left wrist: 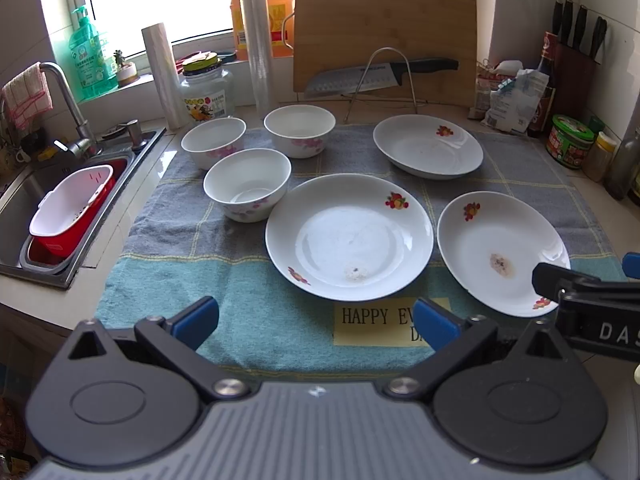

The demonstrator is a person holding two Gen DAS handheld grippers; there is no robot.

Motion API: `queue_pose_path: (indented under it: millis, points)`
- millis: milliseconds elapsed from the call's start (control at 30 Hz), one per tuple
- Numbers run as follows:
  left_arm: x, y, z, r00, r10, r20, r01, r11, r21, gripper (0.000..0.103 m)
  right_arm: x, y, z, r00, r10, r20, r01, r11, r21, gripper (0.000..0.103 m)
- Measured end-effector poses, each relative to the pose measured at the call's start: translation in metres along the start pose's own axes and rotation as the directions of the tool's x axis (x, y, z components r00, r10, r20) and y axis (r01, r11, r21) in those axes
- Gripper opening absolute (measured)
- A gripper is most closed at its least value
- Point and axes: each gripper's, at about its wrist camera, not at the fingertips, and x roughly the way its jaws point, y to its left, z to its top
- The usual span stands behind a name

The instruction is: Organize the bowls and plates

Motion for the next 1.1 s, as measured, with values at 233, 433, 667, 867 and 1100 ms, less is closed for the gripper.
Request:
queue_pose_path:
  millis: [233, 433, 667, 867, 1100]
  points:
    - [0.0002, -0.0009, -0.0002, 1.000, 0.002, 0.001, -0.002, 1.000, 0.000, 0.102, -0.0038, 0.0005, 0.0006, 1.000, -0.004, 0.004, 0.004, 1.000, -0.001, 0.103]
    - [-0.0005, -0.0010, -0.0001, 1.000, 0.002, 0.003, -0.002, 1.000, 0.001, 0.102, -0.0046, 0.0010, 0.0001, 1.000, -0.001, 0.005, 0.001, 1.000, -0.001, 0.103]
    - [-0.0030, -0.0013, 0.0000, 1.000, 0.004, 0.006, -0.004, 1.000, -0.001, 0.102, -0.0062, 0.0022, -0.0008, 1.000, -0.001, 0.010, 0.001, 1.000, 0.002, 0.103]
    - [-0.0034, -0.0004, -0.0003, 1.000, -0.001, 0.003, 0.001, 1.000, -0.005, 0.102, -0.0072, 0.0025, -0.0010, 1.000, -0.002, 0.011, 0.002, 1.000, 0.002, 0.103]
    - [-0.0026, 0.0016, -0.0012, 1.000, -0.004, 0.002, 0.004, 1.000, -0.009, 0.102, -0.0096, 0.0052, -0.0017, 1.000, -0.001, 0.011, 0.001, 1.000, 0.002, 0.103]
